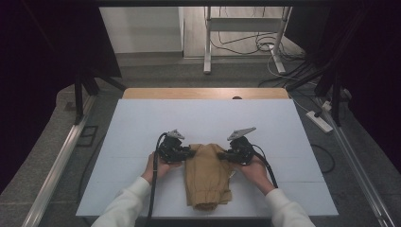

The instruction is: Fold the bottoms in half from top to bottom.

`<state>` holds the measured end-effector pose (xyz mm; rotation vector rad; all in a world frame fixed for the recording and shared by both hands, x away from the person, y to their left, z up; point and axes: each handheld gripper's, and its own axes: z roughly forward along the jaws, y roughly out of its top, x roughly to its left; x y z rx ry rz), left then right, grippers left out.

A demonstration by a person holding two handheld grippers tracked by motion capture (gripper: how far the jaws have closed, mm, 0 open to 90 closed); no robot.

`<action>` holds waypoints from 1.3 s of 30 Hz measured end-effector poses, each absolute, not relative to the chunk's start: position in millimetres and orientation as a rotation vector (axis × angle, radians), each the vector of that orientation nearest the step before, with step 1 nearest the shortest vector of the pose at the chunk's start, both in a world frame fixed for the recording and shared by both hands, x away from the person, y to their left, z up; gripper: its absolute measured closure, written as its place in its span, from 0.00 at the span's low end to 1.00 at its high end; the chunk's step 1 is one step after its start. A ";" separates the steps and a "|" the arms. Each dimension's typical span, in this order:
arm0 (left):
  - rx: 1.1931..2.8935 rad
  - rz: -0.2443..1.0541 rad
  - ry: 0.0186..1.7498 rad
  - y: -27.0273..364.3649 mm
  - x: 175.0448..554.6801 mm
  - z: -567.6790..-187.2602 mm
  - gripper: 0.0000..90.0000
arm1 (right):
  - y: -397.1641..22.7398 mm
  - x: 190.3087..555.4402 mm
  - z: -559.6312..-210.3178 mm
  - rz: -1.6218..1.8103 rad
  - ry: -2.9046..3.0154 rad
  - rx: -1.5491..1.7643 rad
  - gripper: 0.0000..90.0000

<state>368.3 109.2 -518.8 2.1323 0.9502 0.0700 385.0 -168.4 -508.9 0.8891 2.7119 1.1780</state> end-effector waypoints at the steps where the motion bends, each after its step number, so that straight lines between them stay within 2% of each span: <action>1: 2.127 0.081 0.946 109.6 369.9 -517.8 0.79 | -168.6 386.0 -508.3 1.181 2.707 0.884 0.93; 35: 2.082 0.154 1.000 121.2 459.4 -508.4 0.79 | -156.9 477.2 -502.6 1.263 2.579 0.923 0.93; 37: 2.083 0.157 1.006 121.6 461.9 -509.0 0.78 | -156.2 480.0 -502.9 1.266 2.574 0.925 0.93; 39: 2.093 0.181 1.021 120.3 463.2 -509.8 0.71 | -155.4 482.0 -502.9 1.257 2.576 0.929 0.90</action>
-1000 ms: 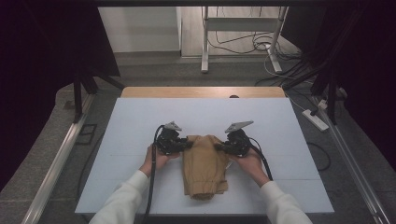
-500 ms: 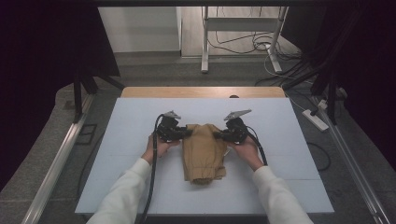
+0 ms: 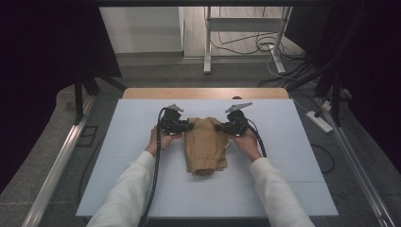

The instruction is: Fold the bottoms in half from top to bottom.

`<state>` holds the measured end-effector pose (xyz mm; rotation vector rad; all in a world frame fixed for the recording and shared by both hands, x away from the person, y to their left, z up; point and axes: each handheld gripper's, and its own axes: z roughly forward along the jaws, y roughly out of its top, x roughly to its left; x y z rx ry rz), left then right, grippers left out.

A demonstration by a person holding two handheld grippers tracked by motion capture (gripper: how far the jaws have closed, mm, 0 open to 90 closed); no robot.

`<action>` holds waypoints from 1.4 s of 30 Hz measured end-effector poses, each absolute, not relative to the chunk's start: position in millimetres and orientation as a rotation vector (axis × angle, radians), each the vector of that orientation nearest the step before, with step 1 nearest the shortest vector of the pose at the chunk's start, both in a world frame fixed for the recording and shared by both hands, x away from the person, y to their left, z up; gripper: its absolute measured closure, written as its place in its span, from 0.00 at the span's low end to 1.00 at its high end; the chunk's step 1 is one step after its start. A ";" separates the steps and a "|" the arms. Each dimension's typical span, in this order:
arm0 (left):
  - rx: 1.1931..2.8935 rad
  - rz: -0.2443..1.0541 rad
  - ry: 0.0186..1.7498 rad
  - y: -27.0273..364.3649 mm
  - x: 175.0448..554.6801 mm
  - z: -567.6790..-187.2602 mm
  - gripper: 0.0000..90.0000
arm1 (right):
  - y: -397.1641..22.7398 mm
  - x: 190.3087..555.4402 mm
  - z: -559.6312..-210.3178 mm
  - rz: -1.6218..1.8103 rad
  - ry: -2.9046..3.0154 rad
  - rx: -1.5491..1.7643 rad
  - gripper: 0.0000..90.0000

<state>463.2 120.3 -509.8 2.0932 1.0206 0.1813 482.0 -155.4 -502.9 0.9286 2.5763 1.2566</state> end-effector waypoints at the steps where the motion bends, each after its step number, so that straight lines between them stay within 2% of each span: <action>1: 2.102 0.192 1.028 119.7 463.7 -510.1 0.56 | -154.4 482.2 -502.9 1.221 2.556 0.930 0.77; 2: 2.114 0.211 1.046 118.9 463.9 -510.2 0.45 | -153.7 481.7 -502.4 1.184 2.526 0.937 0.62; 3: 2.115 0.221 1.063 119.5 463.7 -510.1 0.36 | -153.7 481.1 -501.5 1.143 2.478 0.940 0.52; 6: 2.100 0.201 1.077 124.9 461.0 -507.7 0.29 | -162.6 482.0 -496.2 1.166 2.413 1.000 0.43; 21: 2.090 0.185 1.026 141.5 432.7 -492.5 0.27 | -178.1 464.6 -482.7 1.252 2.482 0.993 0.42; 31: 2.099 0.174 1.015 144.1 420.7 -495.7 0.27 | -186.3 449.7 -484.4 1.258 2.517 0.963 0.39; 42: 2.098 0.164 0.999 155.7 387.4 -501.2 0.26 | -193.3 419.8 -486.7 1.241 2.546 0.913 0.38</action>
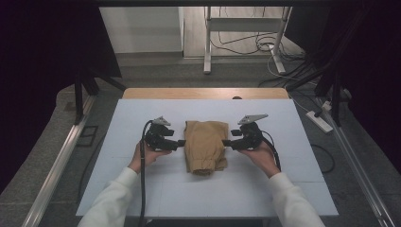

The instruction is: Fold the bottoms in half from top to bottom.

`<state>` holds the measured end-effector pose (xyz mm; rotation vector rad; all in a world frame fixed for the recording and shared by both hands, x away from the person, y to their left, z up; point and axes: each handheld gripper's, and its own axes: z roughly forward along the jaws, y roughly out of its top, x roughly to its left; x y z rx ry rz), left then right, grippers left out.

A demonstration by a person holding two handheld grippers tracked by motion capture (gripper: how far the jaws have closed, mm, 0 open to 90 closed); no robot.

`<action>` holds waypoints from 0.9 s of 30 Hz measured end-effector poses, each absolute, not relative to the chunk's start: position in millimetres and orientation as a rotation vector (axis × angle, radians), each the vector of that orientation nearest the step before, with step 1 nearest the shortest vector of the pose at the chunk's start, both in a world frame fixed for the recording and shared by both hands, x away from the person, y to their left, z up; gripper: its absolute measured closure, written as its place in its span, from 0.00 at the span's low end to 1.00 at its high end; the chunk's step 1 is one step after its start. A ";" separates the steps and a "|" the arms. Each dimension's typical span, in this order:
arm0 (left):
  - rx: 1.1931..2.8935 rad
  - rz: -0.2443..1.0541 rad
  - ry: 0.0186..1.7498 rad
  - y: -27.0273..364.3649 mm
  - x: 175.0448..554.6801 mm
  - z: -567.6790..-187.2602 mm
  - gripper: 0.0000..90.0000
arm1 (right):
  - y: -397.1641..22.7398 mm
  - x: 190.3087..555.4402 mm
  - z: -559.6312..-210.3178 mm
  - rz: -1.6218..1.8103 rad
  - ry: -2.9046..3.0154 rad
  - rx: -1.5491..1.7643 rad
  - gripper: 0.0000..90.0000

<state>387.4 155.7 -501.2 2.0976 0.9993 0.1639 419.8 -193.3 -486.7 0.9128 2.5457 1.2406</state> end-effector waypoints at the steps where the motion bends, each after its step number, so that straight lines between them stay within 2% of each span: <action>1: 2.100 0.164 1.000 156.6 385.2 -502.0 0.26 | -194.4 415.7 -486.9 1.231 2.550 0.910 0.38; 27: 2.114 0.134 1.020 188.3 308.2 -517.7 0.26 | -259.5 341.4 -504.0 1.156 2.568 0.943 0.37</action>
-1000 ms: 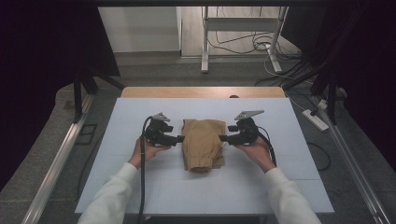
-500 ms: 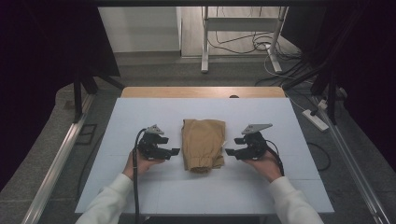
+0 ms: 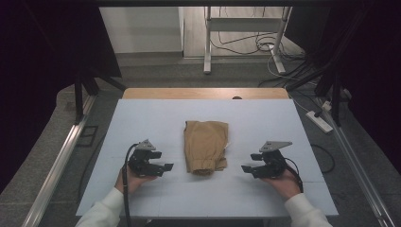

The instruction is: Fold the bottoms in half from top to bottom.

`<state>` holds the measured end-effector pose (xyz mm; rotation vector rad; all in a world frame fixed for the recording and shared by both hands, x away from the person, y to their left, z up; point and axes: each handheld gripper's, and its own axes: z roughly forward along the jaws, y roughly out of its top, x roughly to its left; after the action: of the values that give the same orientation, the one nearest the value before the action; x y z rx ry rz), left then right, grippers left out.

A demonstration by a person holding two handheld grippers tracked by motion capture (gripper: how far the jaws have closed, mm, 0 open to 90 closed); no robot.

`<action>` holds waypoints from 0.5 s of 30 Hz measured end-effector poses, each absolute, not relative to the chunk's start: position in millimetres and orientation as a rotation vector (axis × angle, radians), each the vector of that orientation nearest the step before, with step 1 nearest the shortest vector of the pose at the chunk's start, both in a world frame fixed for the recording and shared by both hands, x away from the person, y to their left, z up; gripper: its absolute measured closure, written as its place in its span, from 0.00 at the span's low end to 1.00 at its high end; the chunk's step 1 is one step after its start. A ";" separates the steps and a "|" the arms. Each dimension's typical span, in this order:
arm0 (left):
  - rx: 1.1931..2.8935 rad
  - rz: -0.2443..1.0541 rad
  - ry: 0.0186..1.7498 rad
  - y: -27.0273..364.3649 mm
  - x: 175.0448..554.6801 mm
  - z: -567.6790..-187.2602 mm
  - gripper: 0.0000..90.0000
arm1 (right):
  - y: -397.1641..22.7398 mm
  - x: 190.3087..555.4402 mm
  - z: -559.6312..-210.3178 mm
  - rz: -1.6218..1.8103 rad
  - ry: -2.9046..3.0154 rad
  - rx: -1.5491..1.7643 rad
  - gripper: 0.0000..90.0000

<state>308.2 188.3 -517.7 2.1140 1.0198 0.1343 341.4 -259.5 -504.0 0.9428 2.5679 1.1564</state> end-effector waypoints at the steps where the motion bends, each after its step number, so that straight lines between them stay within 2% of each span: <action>1: 2.113 0.140 1.024 190.3 305.7 -517.7 0.26 | -262.5 340.3 -504.5 1.156 2.567 0.946 0.37; 8: 2.094 0.136 1.051 200.7 293.4 -519.9 0.26 | -280.4 332.0 -506.1 1.183 2.544 0.966 0.36; 15: 2.101 0.141 1.047 198.5 292.2 -520.2 0.26 | -280.9 329.8 -504.4 1.199 2.540 0.946 0.36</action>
<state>292.2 198.5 -520.2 2.1015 1.0467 0.1415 329.8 -280.9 -504.4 0.9464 2.5401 1.1992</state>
